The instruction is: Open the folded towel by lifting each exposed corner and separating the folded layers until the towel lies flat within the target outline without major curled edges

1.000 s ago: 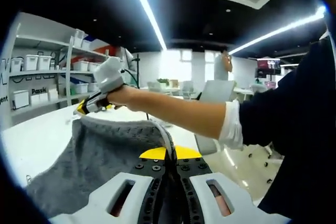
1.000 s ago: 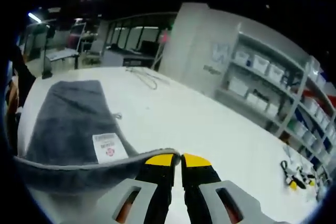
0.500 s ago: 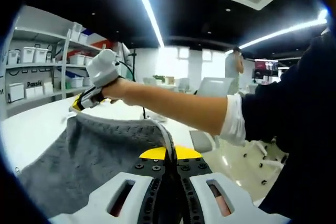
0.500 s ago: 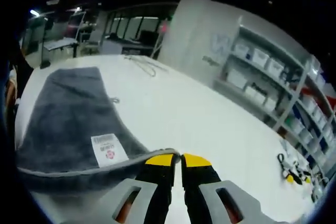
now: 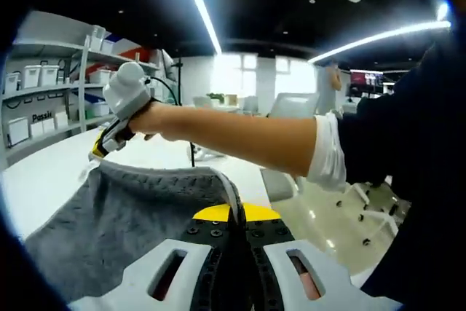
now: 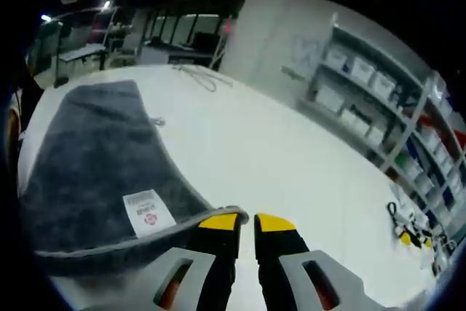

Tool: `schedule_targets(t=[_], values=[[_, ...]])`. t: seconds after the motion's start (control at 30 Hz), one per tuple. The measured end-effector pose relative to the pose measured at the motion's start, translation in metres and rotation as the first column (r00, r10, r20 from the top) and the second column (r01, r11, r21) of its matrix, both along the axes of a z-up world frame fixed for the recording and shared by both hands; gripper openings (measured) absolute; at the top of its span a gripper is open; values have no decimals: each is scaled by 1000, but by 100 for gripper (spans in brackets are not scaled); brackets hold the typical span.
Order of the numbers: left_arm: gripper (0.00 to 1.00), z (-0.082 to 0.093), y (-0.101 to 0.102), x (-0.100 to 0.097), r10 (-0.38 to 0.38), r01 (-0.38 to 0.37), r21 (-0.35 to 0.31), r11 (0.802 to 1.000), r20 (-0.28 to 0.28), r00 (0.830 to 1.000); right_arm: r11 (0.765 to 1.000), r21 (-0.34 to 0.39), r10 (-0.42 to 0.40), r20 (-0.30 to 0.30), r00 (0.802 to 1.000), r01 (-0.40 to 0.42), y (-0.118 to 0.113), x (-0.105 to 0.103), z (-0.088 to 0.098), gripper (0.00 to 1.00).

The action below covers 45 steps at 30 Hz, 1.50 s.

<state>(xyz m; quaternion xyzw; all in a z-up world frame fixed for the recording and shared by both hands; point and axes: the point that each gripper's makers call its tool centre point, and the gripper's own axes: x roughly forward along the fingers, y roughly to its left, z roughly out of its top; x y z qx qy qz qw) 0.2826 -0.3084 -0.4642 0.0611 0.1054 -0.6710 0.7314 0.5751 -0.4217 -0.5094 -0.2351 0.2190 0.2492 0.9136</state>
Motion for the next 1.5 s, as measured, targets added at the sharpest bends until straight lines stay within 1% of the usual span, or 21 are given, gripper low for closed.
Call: schedule_targets(t=[0.3,0.37,0.47,0.57,0.63,0.8,0.9,0.97,1.1,1.2,1.27,1.4,1.5], values=[[3,-2,2,-4,-18,18,19,1000,-21,1000,1000,14,-24,-25,999,24,-12,-7,-19,2],[3,-3,3,-8,-31,32,22,999,-45,998,999,11,-38,-23,999,38,-17,-7,-21,1],[3,-5,3,-9,-32,33,32,999,-38,999,999,35,-35,-27,999,36,-17,-8,-21,1],[4,-6,3,-10,-38,40,38,998,-57,998,999,15,-31,-40,999,32,-17,-12,-28,1],[5,-7,3,-12,-42,45,48,998,-57,997,999,15,-34,-47,998,34,-19,-14,-30,1],[12,-8,7,-17,-52,54,54,997,-45,998,999,19,-41,-59,997,42,-21,-19,-33,1],[17,-6,7,-15,-61,63,50,997,-37,997,999,19,-37,-81,996,39,-20,-25,-38,2],[20,-4,7,-15,-65,67,45,997,-44,997,999,15,-34,-97,995,35,-20,-29,-42,3],[22,-2,8,-14,-71,72,43,996,-36,997,999,22,-23,-123,992,25,-17,-36,-48,5],[24,-2,10,-14,-76,78,42,996,-53,996,999,32,-9,-151,988,14,-13,-42,-55,7],[25,0,8,-17,-86,88,31,996,-63,994,1000,28,-9,-166,986,14,-12,-43,-60,9],[29,-1,4,-24,-108,109,19,994,-61,992,999,38,-11,-177,984,18,-12,-45,-67,10],[31,-1,1,-26,-115,116,7,993,-82,990,999,35,-15,-184,983,22,-11,-45,-72,11]])
